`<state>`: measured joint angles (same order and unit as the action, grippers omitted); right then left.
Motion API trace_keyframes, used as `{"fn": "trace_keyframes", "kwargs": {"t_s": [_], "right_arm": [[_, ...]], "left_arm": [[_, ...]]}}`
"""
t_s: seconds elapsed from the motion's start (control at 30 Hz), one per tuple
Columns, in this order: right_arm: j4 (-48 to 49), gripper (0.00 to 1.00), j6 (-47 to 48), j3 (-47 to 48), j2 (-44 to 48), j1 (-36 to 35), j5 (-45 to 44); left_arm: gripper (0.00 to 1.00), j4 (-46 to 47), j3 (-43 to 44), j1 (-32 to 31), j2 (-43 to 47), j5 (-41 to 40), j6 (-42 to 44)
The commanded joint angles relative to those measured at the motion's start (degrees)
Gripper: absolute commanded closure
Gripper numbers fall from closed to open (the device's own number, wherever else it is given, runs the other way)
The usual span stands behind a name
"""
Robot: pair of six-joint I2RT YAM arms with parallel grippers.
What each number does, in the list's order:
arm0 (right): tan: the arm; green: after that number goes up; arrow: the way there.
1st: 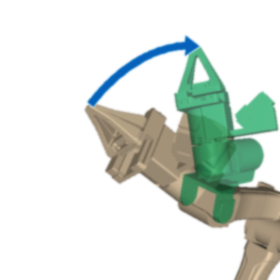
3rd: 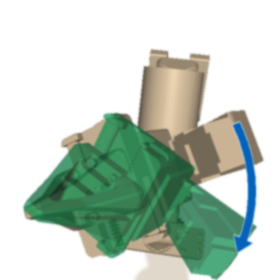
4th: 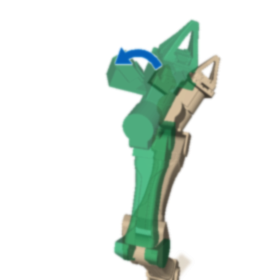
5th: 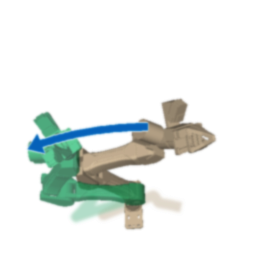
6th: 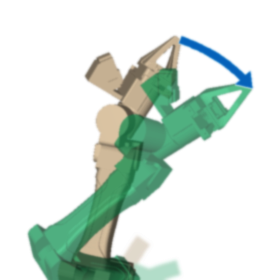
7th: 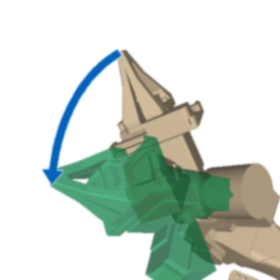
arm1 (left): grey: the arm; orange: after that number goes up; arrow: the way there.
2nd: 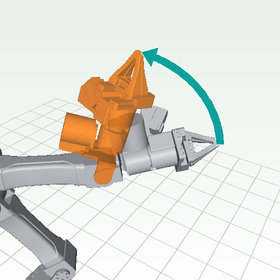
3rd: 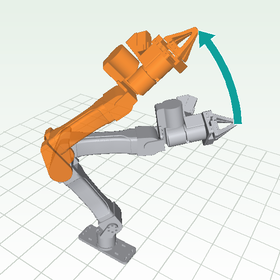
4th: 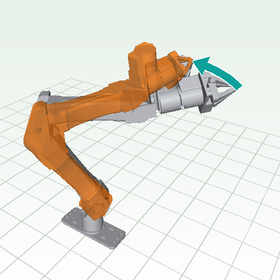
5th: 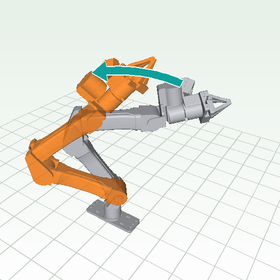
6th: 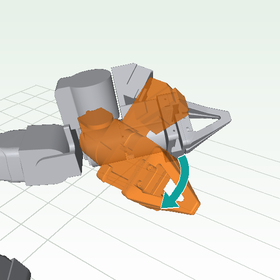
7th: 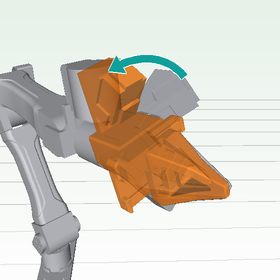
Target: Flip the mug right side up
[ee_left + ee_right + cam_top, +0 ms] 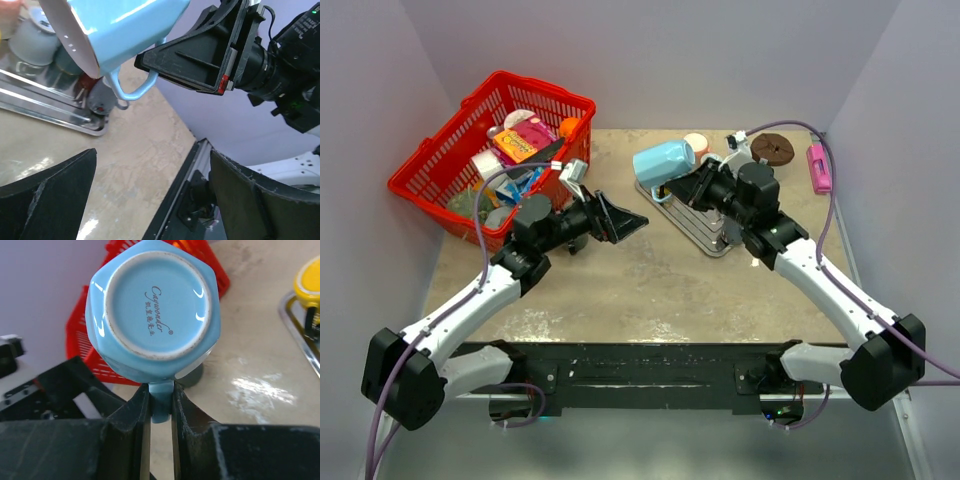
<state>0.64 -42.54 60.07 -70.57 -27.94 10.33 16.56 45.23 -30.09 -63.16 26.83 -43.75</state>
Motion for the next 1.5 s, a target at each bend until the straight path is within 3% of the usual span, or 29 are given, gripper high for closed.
{"fn": "trace_keyframes", "kwargs": {"t_s": [0.0,0.47,0.77,0.97,1.17,1.23,1.33,1.43,1.47], "right_arm": [[20.78,1.00,-8.60,-1.88,4.73,0.08,8.73],[40.38,1.00,-20.73,-6.81,4.47,-1.32,15.69],[43.30,1.00,-21.00,-8.57,4.21,-2.99,16.74],[45.85,1.00,-21.88,-10.77,4.12,-4.05,16.66],[46.29,1.00,-21.97,-11.65,3.94,-4.14,16.57],[46.38,1.00,-22.06,-11.73,3.86,-4.31,16.65],[46.38,1.00,-22.14,-11.82,3.51,-4.31,16.66],[45.42,1.00,-21.88,-11.82,3.50,-4.40,16.48],[44.63,1.00,-21.62,-11.73,3.33,-4.31,16.48]], "left_arm": [[0.01,22.00,-3.13,-0.15,-0.91,5.34,-11.88],[0.08,32.49,-3.22,-0.24,-2.41,1.47,-19.18],[0.19,35.83,-2.70,-0.24,-5.13,1.03,-21.56],[0.33,34.51,-2.16,-0.24,-5.31,0.24,-20.59],[0.58,34.77,-2.43,-0.24,-5.40,0.24,-20.41],[0.61,34.68,-2.43,-0.24,-5.49,0.24,-20.24],[0.77,34.60,-2.26,-0.24,-5.75,0.33,-19.89],[1.00,33.90,-1.82,-0.24,-6.01,0.42,-19.45],[1.00,33.02,-1.55,-0.24,-6.10,0.42,-19.19]]}}
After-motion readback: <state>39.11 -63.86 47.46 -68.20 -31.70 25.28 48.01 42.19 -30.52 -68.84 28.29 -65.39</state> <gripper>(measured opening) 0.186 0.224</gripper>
